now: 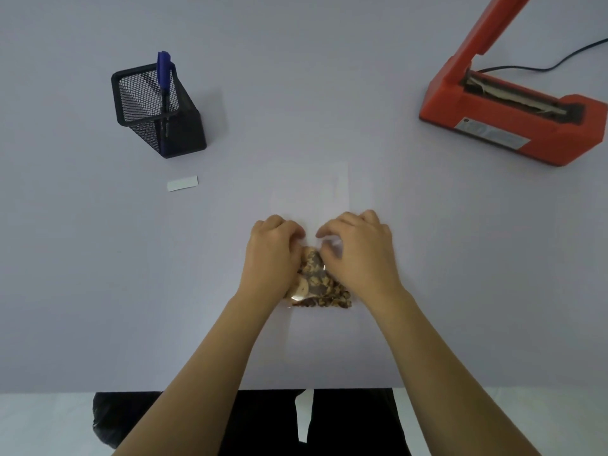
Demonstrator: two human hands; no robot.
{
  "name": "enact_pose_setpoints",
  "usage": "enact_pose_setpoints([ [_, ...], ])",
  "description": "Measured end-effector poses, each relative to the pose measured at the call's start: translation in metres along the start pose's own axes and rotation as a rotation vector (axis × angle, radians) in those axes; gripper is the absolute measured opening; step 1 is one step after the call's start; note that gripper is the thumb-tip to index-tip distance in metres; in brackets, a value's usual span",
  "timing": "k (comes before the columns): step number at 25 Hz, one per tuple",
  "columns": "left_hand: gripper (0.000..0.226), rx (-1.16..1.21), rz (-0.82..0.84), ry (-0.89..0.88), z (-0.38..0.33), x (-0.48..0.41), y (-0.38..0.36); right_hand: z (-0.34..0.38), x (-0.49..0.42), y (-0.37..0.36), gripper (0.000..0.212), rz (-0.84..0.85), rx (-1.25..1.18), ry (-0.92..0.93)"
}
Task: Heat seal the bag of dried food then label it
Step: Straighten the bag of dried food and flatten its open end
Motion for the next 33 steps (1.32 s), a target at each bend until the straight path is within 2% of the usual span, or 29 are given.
enact_pose_setpoints([
  [9, 0.019, -0.042, 0.23, 0.216, 0.001, -0.019, -0.005, -0.006, -0.02, -0.006, 0.015, 0.12, -0.088, -0.163],
  [16, 0.014, 0.022, 0.251, 0.307, 0.015, -0.012, 0.005, -0.014, -0.017, -0.001, 0.013, 0.181, -0.068, -0.135],
  [22, 0.019, -0.056, 0.238, 0.186, 0.0, -0.016, 0.003, -0.001, -0.017, -0.003, 0.011, 0.166, -0.092, -0.114],
  [26, 0.019, -0.028, 0.219, 0.196, 0.003, -0.015, 0.002, -0.001, -0.013, -0.008, 0.009, 0.15, -0.168, -0.159],
  [30, 0.017, -0.036, 0.231, 0.234, 0.019, -0.008, 0.012, -0.004, -0.008, -0.005, 0.009, 0.115, -0.153, -0.107],
  [33, 0.018, -0.092, 0.257, 0.152, 0.016, -0.008, 0.01, -0.001, -0.006, -0.004, 0.009, 0.094, -0.172, -0.067],
])
Point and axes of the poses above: each hand's wrist, its own x-axis away from the middle knuckle, its own y-axis out of the back of the hand, z = x × y, the point moved 8 cm from there along -x, towards the middle knuckle, and after that the axes turned 14 degrees about -y, right-handed, at the moved point
